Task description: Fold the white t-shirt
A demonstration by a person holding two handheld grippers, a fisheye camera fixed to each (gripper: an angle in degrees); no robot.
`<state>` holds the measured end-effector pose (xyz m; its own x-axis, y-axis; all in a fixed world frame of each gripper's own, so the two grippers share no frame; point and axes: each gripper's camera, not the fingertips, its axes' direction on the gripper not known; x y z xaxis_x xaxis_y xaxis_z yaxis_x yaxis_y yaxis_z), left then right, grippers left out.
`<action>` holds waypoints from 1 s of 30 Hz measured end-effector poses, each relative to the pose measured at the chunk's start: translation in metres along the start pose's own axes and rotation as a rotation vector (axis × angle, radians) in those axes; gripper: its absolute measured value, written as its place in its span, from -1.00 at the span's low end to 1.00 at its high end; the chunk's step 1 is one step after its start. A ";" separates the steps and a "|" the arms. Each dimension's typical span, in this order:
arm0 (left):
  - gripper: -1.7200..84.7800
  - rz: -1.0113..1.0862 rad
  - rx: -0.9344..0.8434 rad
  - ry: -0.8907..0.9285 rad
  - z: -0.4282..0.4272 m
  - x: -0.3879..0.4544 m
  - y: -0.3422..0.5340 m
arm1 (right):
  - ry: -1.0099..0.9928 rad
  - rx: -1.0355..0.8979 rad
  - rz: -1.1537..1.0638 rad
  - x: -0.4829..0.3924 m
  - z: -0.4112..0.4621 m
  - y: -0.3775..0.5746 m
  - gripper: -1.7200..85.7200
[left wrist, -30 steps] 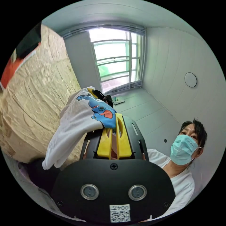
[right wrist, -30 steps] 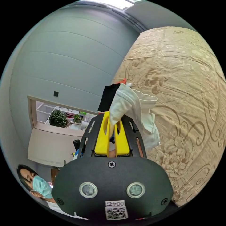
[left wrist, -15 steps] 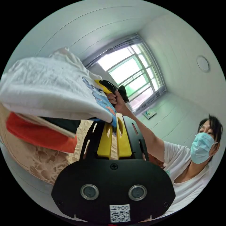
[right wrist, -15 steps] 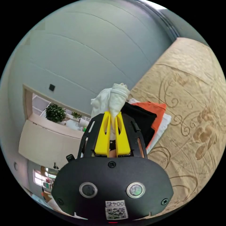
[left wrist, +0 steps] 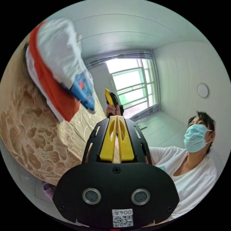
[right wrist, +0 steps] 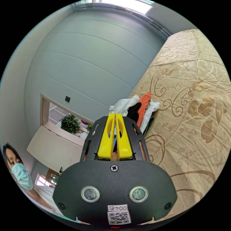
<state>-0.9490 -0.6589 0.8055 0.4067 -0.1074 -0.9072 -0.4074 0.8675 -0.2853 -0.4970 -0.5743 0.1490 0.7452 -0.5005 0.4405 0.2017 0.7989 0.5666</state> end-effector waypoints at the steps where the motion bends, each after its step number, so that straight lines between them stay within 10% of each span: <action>1: -0.94 0.042 0.014 -0.039 0.001 0.017 -0.009 | -0.034 -0.009 0.002 -0.006 -0.010 0.017 -0.98; 10: -0.95 0.120 -0.202 -0.572 0.188 -0.011 -0.157 | 0.003 -0.014 0.101 -0.029 -0.165 0.206 -0.98; 16: -0.95 0.102 -0.094 -0.419 0.205 0.043 -0.139 | 0.106 0.214 0.180 -0.044 -0.388 0.338 -0.98; 30: -0.96 -0.047 -0.605 0.060 0.643 0.240 0.302 | 0.643 0.732 0.505 -0.084 -0.761 0.688 -0.88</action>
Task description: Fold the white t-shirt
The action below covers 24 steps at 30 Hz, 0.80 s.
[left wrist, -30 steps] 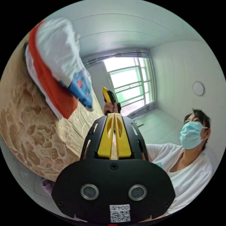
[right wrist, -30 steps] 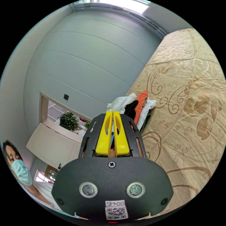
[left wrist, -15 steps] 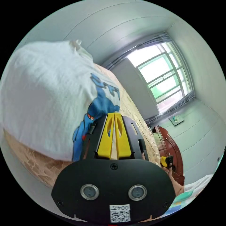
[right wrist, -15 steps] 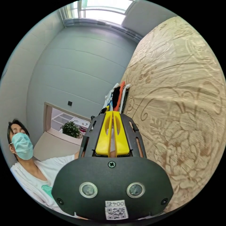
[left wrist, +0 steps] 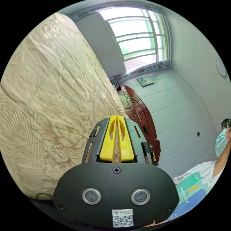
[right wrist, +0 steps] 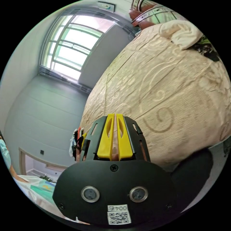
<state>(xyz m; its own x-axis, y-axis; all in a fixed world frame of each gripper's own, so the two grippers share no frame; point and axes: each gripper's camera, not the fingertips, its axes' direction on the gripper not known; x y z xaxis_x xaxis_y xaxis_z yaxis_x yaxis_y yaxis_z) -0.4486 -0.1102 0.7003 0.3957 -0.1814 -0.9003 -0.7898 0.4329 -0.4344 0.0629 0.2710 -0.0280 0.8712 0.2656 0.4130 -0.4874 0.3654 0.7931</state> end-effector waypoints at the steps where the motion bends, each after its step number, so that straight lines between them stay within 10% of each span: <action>1: -0.96 -0.002 -0.016 0.015 0.021 0.000 0.003 | 0.125 0.060 -0.024 0.014 -0.032 -0.020 -0.82; 7: -0.96 0.008 -0.123 -0.118 0.109 -0.002 -0.004 | 0.686 0.324 -0.111 0.074 -0.157 -0.177 -0.73; 14: -0.95 -0.063 -0.157 -0.082 0.119 0.004 -0.049 | 1.264 0.130 -0.215 0.120 -0.146 -0.322 -0.75; 18: -0.95 -0.078 -0.160 -0.084 0.117 0.021 -0.072 | 1.332 -0.058 -0.171 0.144 -0.131 -0.339 -0.91; 24: -0.95 -0.083 -0.162 -0.072 0.107 0.049 -0.104 | 0.955 0.251 -0.500 0.014 -0.144 -0.236 -0.97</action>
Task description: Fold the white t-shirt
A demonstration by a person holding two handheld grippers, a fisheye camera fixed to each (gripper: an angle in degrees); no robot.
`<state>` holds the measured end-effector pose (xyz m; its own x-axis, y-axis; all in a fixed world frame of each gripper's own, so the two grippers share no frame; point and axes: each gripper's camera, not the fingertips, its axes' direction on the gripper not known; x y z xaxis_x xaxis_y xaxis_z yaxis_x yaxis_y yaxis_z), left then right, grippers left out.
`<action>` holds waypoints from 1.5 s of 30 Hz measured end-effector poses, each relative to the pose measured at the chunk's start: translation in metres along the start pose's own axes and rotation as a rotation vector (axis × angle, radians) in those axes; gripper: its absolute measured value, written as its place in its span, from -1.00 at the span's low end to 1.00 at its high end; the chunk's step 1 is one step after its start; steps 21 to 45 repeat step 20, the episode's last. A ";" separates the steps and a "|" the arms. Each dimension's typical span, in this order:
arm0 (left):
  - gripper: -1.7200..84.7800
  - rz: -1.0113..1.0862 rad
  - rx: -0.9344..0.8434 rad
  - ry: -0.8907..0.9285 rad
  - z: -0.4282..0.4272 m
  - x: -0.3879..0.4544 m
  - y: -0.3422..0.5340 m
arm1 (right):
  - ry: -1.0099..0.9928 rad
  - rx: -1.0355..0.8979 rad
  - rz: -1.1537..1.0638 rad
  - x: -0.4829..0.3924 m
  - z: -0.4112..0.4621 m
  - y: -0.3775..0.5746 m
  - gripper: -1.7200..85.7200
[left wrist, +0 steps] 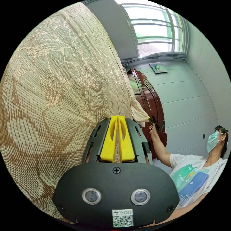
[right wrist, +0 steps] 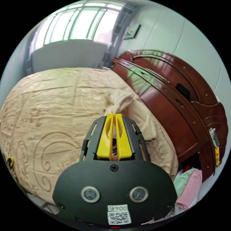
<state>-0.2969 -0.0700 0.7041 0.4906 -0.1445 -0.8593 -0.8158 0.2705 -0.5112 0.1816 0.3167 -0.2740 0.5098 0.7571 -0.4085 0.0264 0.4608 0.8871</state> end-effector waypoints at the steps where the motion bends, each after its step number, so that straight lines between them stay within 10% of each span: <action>1: -0.95 -0.001 0.000 0.001 -0.002 0.003 -0.003 | -0.146 0.058 -0.033 -0.028 -0.039 0.014 -0.97; 10: -0.96 -0.021 -0.011 0.094 -0.054 0.069 -0.032 | -0.969 -0.144 -0.370 -0.225 -0.230 0.219 -0.89; 20: -0.95 0.126 -0.049 0.097 -0.167 0.198 -0.009 | -0.743 -0.331 -0.095 -0.177 -0.137 0.248 -0.73; 45: -0.95 0.126 -0.049 0.097 -0.167 0.198 -0.009 | -0.743 -0.331 -0.095 -0.177 -0.137 0.248 -0.73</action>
